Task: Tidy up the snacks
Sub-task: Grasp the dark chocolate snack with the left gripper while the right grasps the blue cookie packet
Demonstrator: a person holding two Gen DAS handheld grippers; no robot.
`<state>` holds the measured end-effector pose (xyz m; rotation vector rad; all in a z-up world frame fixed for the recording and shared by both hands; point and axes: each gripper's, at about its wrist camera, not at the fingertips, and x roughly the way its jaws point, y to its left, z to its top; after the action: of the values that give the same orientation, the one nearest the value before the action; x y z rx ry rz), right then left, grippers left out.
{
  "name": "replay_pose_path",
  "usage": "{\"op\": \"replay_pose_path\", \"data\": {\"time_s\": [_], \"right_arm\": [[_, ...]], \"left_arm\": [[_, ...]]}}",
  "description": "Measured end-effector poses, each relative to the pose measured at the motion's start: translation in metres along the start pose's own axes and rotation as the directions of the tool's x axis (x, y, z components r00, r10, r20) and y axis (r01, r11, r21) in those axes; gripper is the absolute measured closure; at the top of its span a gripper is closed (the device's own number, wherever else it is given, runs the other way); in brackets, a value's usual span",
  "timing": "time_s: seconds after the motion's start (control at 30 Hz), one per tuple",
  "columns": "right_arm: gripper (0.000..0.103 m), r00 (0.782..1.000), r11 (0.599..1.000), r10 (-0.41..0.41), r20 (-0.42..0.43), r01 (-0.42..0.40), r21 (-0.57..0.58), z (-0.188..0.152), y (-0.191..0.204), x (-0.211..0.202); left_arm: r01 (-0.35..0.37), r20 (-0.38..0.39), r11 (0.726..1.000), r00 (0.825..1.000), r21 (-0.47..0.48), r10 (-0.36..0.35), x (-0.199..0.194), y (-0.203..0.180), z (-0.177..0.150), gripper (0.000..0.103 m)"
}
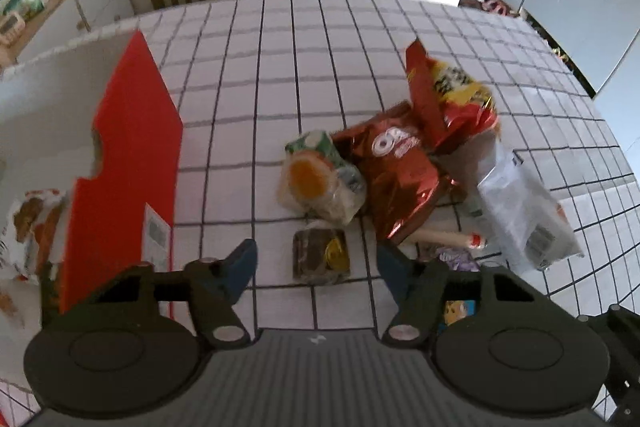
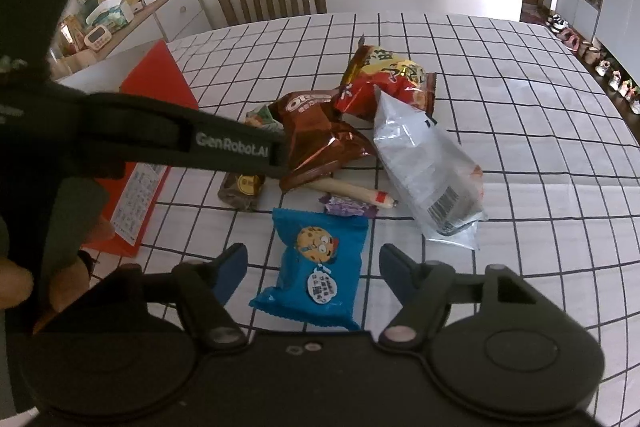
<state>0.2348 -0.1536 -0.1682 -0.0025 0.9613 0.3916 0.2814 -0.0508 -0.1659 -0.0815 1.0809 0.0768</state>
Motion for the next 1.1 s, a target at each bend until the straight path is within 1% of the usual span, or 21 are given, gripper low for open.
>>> {"op": "replay_pose_path", "data": {"time_s": [0.07,0.17,0.23,0.27,0.3,0.37,0.43,0.53,0.63,0.73,0.93,1.1], "right_arm": [[0.033,1.000,1.000,-0.006,-0.008,0.006,-0.005,0.000,0.001,0.003],[0.041,0.999,1.000,-0.020,-0.032,0.020,0.005,0.000,0.001,0.011],[0.052,0.999,0.999,-0.012,-0.049,0.014,0.035,-0.001,-0.002,0.016],[0.053,0.998,0.998,-0.006,-0.059,0.009,0.054,-0.001,-0.004,0.018],[0.053,0.998,0.998,-0.009,-0.066,0.013,0.063,-0.001,-0.005,0.020],[0.053,0.997,0.997,-0.015,-0.074,0.020,0.077,-0.001,-0.006,0.023],[0.054,0.997,0.996,-0.014,-0.077,0.021,0.086,0.000,-0.006,0.023],[0.060,0.997,0.995,-0.013,-0.079,0.021,0.098,0.000,-0.007,0.023],[0.064,0.997,0.994,-0.018,-0.079,0.026,0.107,0.000,-0.006,0.022],[0.068,0.997,0.993,-0.019,-0.079,0.028,0.117,-0.003,-0.007,0.019],[0.070,0.996,0.991,-0.008,-0.085,0.019,0.135,-0.011,-0.006,0.008],[0.071,0.997,0.989,0.006,-0.072,0.004,0.148,-0.014,-0.005,-0.010]], "left_arm": [[0.011,-0.019,1.000,1.000,-0.017,-0.011,0.006,0.002,-0.001,0.041],[0.026,-0.059,0.998,0.998,-0.058,-0.029,0.015,0.007,-0.001,0.041],[0.032,-0.076,0.995,0.996,-0.089,-0.038,0.020,0.010,0.000,0.043],[0.031,-0.078,0.995,0.996,-0.093,-0.039,0.021,0.010,0.000,0.049],[0.032,-0.081,0.995,0.996,-0.090,-0.040,0.022,0.010,0.000,0.052],[0.032,-0.087,0.996,0.995,-0.085,-0.040,0.024,0.009,-0.001,0.062],[0.035,-0.089,0.996,0.995,-0.083,-0.042,0.025,0.009,-0.001,0.067],[0.038,-0.086,0.996,0.995,-0.082,-0.045,0.024,0.009,-0.001,0.069],[0.026,-0.086,0.998,0.996,-0.057,-0.031,0.023,0.008,-0.003,0.069],[0.034,-0.093,0.997,0.995,-0.068,-0.040,0.021,0.010,-0.005,0.069],[0.043,-0.095,0.995,0.994,-0.087,-0.052,0.010,0.024,-0.011,0.069],[0.069,-0.093,0.992,0.993,-0.102,-0.079,-0.006,0.031,-0.018,0.069]]}}
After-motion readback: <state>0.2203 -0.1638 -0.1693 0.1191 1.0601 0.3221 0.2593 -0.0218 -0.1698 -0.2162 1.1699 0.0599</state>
